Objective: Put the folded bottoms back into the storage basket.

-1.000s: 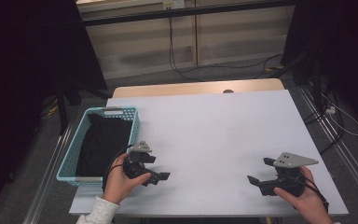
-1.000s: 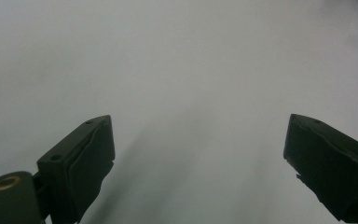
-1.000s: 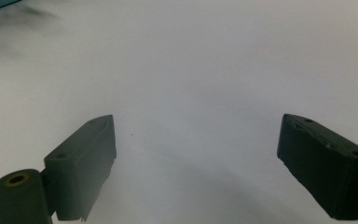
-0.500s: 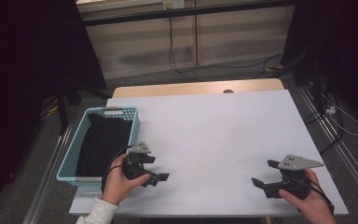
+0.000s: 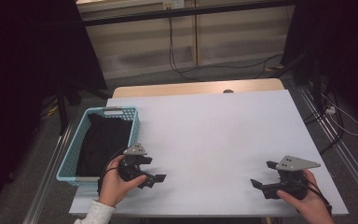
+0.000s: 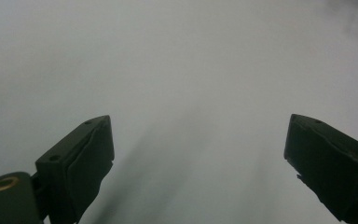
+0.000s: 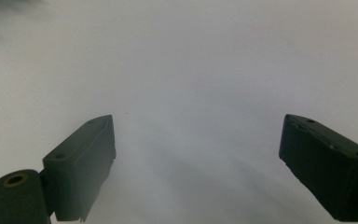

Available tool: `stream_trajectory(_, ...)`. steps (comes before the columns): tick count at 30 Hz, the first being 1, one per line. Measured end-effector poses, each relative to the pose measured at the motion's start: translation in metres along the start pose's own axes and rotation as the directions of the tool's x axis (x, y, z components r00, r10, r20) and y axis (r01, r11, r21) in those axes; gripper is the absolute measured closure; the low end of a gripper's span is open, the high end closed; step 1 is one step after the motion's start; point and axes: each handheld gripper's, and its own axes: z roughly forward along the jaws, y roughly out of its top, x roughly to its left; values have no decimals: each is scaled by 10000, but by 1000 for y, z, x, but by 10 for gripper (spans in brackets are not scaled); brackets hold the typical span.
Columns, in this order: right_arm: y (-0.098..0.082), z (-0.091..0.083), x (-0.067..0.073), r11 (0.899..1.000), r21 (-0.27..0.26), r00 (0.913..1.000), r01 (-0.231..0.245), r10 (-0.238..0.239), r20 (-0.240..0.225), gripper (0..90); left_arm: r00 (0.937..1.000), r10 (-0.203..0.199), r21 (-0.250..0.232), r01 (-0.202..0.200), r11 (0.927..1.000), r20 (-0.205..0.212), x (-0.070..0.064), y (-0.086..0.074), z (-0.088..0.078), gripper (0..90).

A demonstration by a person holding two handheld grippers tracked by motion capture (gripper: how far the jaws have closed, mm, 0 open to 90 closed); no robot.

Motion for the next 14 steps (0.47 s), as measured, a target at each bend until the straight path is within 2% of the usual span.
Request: stream_trajectory(14,1,3,-2,10000,-6,9999,13,-13,105,91,9999,76,-75,-76,9999,-71,-2,-1,2,82)
